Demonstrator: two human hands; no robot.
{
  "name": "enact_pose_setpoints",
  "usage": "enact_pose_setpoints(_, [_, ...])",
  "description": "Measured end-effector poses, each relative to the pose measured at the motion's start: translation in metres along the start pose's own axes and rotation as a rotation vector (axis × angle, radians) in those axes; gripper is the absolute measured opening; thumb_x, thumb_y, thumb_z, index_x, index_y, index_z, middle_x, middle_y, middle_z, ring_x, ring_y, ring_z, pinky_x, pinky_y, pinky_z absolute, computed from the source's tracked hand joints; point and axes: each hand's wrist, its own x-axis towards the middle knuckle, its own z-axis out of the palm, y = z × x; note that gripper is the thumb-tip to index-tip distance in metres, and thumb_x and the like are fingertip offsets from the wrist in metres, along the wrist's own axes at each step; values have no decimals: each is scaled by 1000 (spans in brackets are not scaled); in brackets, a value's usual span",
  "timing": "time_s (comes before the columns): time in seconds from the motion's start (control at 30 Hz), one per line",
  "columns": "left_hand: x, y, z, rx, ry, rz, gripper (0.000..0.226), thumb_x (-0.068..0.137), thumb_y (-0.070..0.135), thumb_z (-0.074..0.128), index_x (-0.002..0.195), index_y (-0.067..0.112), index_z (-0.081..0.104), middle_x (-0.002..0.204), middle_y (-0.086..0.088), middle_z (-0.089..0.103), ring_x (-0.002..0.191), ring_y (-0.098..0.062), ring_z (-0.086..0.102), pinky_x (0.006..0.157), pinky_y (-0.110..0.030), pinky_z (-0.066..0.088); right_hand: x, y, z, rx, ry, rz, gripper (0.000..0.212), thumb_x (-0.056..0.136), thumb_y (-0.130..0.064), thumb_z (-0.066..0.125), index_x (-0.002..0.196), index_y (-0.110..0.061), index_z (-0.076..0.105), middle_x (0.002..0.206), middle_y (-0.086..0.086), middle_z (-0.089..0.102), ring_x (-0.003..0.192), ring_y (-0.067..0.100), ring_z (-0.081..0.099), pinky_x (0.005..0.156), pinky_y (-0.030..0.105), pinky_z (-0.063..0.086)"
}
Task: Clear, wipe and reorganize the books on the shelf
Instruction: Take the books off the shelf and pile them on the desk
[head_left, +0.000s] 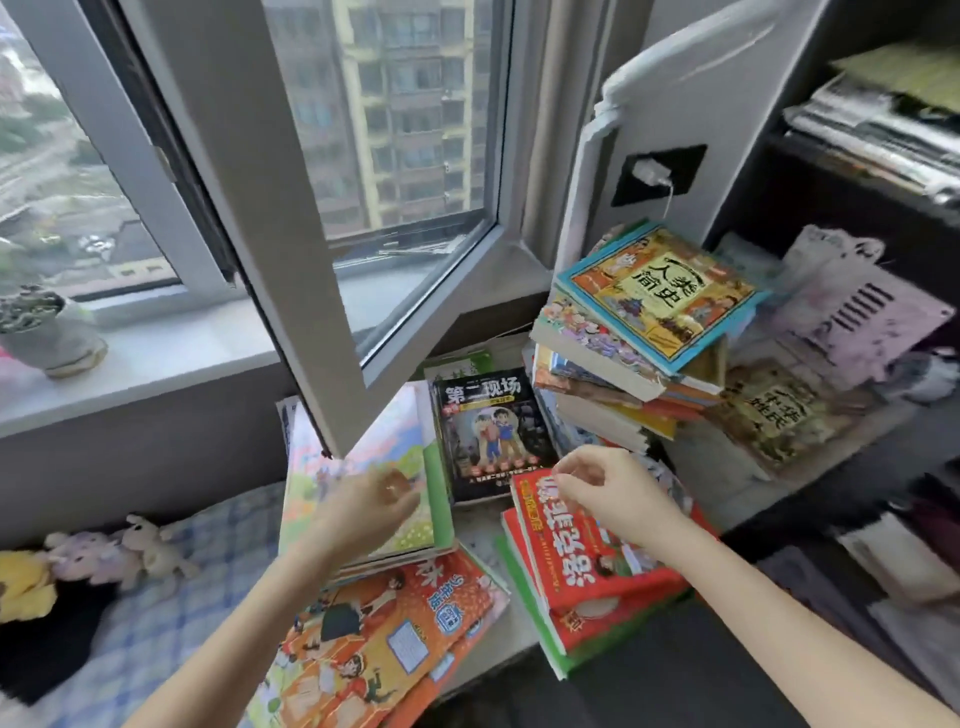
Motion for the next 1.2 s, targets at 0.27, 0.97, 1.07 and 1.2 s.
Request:
enact_pose_setpoints(0.27, [-70,226,48,18,-65,545,20,95,28,51,106,17,64,101,0,68,91,-19,65,75,-28,53,-172,70,-134,212,349,-6,13,90,-9,63,85,-20,68,76,6,72,71,21,69,68,27,53])
enact_pose_setpoints(0.97, [-309,678,281,-353,-341,1414,7,90,20,61,90,27,63,82,10,67,77,1,61,66,-5,41,-591,281,-369,176,1748,375,19,88,-9,64,84,-28,64,82,-3,69,78,21,65,73,31,51])
enact_pose_setpoints(1.07, [-314,729,308,-398,-393,1460,7,89,24,63,96,26,62,87,11,66,81,2,61,71,-8,43,-597,308,-398,37,1834,551,19,90,-19,63,107,-22,56,85,-11,63,74,10,61,63,24,43])
enact_pose_setpoints(1.2, [-309,794,339,-460,-415,1494,22,87,31,65,107,22,62,98,9,65,90,-3,60,76,-9,43,-594,343,-443,-30,1916,751,51,93,-30,58,139,-16,40,120,1,60,98,21,61,75,30,42])
